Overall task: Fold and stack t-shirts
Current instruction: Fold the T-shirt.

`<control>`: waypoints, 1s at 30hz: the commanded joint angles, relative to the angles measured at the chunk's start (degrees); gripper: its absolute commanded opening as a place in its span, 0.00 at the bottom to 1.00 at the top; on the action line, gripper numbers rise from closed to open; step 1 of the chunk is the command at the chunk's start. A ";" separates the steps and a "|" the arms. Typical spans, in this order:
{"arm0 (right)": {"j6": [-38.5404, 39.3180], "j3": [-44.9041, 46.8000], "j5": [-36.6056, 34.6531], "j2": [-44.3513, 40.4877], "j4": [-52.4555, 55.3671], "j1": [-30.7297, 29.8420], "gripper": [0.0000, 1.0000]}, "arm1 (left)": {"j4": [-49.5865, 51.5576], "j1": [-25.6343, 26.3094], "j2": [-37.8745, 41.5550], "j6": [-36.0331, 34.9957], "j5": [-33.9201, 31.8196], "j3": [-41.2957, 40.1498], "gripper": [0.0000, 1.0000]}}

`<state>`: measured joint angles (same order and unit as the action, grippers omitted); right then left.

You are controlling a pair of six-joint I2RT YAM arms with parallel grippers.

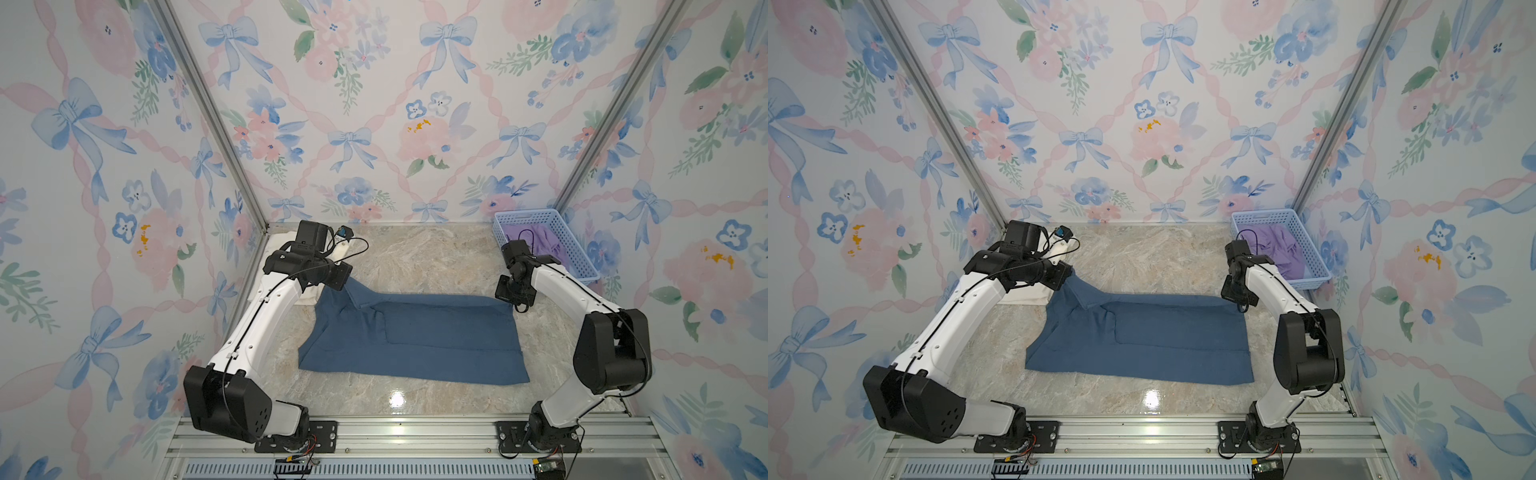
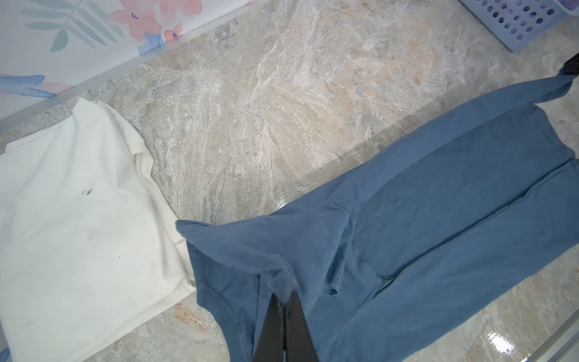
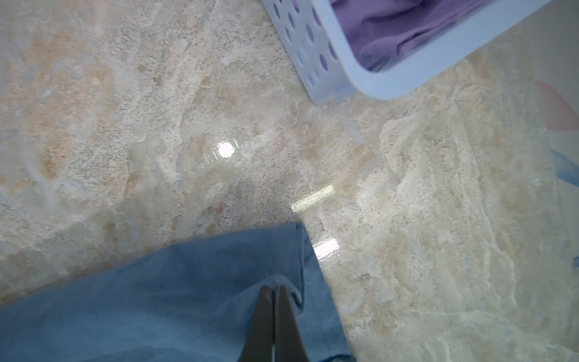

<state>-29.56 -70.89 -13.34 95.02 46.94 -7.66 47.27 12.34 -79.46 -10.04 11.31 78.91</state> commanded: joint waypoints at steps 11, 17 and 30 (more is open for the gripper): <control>-0.24 5.98 -0.23 -10.18 1.96 -1.08 0.00 | 3.31 1.36 4.95 0.95 -0.66 -4.86 0.00; -0.41 7.57 0.60 -11.35 2.28 -1.13 0.00 | 4.23 2.31 7.20 1.80 -0.51 -5.34 0.00; -1.42 10.76 1.30 -11.41 2.19 -2.96 0.00 | 6.65 3.54 10.06 2.37 -0.48 -9.16 0.00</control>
<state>-29.87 -61.28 -12.34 84.71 47.86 -9.82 51.40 15.38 -70.06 -8.69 10.68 71.35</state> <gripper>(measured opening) 0.050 0.039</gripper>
